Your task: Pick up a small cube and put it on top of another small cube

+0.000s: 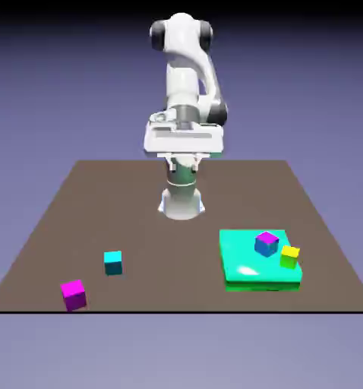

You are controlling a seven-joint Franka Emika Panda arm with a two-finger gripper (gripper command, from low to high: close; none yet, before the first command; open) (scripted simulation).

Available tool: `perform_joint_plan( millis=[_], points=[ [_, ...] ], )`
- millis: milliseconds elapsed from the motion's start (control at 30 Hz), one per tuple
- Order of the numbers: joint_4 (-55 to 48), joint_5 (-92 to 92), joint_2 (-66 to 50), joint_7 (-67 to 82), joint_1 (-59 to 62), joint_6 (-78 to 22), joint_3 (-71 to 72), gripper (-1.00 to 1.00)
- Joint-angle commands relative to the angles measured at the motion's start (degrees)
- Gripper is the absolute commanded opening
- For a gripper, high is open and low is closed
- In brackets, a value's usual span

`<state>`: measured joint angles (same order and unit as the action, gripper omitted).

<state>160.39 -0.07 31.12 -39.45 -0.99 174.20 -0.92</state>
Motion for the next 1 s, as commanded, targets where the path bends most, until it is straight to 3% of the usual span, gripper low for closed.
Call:
perform_joint_plan(
  millis=[0,967],
  points=[
    [-0.5,-0.1,-1.3,2.5,-0.3,0.2,-0.8,0.0],
    [-15.3,-1.7,-38.2,74.8,-7.6,4.8,-22.9,0.0]
  ],
)
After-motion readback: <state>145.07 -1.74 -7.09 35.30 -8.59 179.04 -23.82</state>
